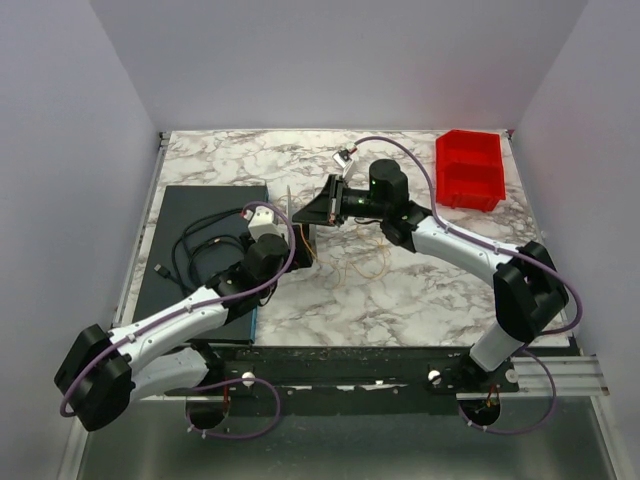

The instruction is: Wrap the cables

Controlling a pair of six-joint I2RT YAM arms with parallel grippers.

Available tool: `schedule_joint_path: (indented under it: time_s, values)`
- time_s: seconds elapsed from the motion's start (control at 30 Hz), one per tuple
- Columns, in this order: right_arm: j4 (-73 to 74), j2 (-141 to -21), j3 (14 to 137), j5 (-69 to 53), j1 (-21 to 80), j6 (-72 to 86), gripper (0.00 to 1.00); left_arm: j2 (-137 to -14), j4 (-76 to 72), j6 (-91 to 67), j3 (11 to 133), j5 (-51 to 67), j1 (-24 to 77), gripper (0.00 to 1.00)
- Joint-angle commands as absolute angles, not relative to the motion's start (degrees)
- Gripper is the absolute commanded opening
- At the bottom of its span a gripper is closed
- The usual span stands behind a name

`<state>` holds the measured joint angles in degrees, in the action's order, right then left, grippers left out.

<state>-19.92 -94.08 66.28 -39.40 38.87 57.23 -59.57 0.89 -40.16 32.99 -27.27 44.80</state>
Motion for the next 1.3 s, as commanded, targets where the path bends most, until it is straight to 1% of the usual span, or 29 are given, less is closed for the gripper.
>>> schedule_joint_path:
  time_s: [0.0, 0.13, 0.37, 0.53, 0.7, 0.83, 1.0, 1.2, 1.23, 1.27]
  values:
    - [-22.65, -95.21, 65.04, -41.59, 38.41, 58.45, 0.01, -61.15, -2.19, -40.99, 34.46, -30.96, 45.83, 0.9]
    - [-22.68, -95.39, 64.62, -41.32, 38.4, 58.31, 0.01, -61.87, -2.57, -40.98, 34.51, -31.42, 46.03, 0.87]
    - [-20.57, -95.16, 63.47, -39.11, 37.71, 55.68, 0.01, -61.17, -2.07, -40.36, 34.46, -31.69, 46.02, 0.85]
    - [-20.57, -95.61, 63.63, -39.11, 37.7, 55.39, 0.01, -61.59, -1.86, -40.25, 34.25, -32.24, 46.0, 0.8]
    - [-20.57, -95.89, 63.65, -39.55, 37.69, 55.32, 0.01, -62.8, -2.17, -40.17, 34.49, -31.94, 45.97, 0.79]
    - [-20.64, -96.13, 63.46, -39.54, 37.7, 55.21, 0.01, -63.69, -2.55, -40.29, 34.56, -31.5, 45.97, 0.74]
    - [-20.92, -96.41, 63.24, -39.55, 37.69, 55.03, 0.01, -64.42, -2.47, -40.82, 34.37, -31.83, 46.0, 0.63]
    - [-19.93, -96.33, 62.95, -38.47, 37.69, 53.77, 0.01, -64.61, -2.55, -40.61, 34.24, -31.33, 45.98, 0.63]
    - [-19.39, -96.22, 62.94, -38.06, 37.69, 53.48, 0.01, -64.51, -2.55, -40.58, 34.07, -31.31, 46.02, 0.62]
    - [-18.9, -96.15, 62.93, -37.66, 37.66, 52.83, 0.01, -64.43, -2.55, -40.59, 34.06, -31.37, 45.99, 0.59]
